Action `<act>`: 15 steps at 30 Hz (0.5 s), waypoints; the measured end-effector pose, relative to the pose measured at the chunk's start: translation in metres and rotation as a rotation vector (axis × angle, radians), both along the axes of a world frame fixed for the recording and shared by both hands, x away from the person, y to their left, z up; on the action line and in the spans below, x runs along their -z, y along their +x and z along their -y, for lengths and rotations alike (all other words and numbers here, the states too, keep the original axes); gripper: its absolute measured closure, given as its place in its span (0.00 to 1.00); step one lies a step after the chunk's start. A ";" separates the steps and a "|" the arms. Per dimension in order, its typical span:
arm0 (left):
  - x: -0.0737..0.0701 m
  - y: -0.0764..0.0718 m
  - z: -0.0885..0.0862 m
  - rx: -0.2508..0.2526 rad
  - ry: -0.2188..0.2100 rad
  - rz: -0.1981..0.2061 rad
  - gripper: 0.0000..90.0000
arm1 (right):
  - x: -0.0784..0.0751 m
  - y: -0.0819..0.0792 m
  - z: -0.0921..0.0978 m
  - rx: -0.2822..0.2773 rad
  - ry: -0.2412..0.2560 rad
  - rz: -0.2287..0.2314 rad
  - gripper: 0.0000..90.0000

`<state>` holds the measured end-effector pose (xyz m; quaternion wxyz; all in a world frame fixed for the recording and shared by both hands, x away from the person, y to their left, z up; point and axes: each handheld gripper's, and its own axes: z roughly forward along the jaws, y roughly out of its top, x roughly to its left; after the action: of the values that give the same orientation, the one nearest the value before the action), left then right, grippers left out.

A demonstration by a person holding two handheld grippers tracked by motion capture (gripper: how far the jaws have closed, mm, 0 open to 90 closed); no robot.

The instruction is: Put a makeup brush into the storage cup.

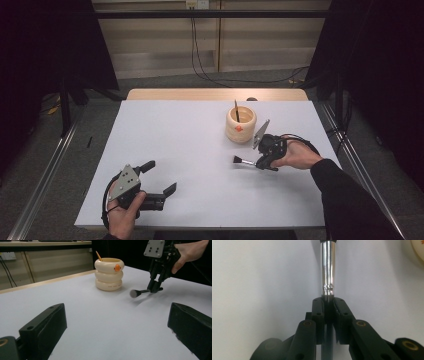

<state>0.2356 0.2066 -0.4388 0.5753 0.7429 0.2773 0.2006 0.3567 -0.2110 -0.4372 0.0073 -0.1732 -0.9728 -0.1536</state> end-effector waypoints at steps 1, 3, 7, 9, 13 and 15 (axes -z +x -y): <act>0.000 0.000 0.000 -0.001 -0.003 0.001 0.02 | -0.001 -0.001 0.001 0.006 0.010 -0.008 0.89; 0.000 0.000 0.001 0.001 -0.010 -0.001 0.02 | -0.001 -0.002 0.003 0.017 0.018 -0.003 0.89; 0.000 0.000 0.000 0.001 -0.015 -0.001 0.02 | -0.003 -0.003 0.012 0.059 0.099 -0.003 0.89; 0.000 -0.001 0.001 -0.003 -0.014 0.000 0.02 | -0.005 -0.004 0.016 0.070 0.127 0.005 0.89; 0.000 -0.001 0.001 -0.002 -0.009 0.001 0.02 | -0.010 -0.009 0.024 0.114 0.174 0.045 0.89; 0.000 -0.001 0.001 -0.001 -0.005 0.002 0.02 | -0.012 -0.012 0.027 0.129 0.196 0.061 0.89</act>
<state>0.2350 0.2060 -0.4386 0.5774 0.7410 0.2778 0.2008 0.3450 -0.2384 -0.4250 -0.0152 -0.2293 -0.9397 -0.2534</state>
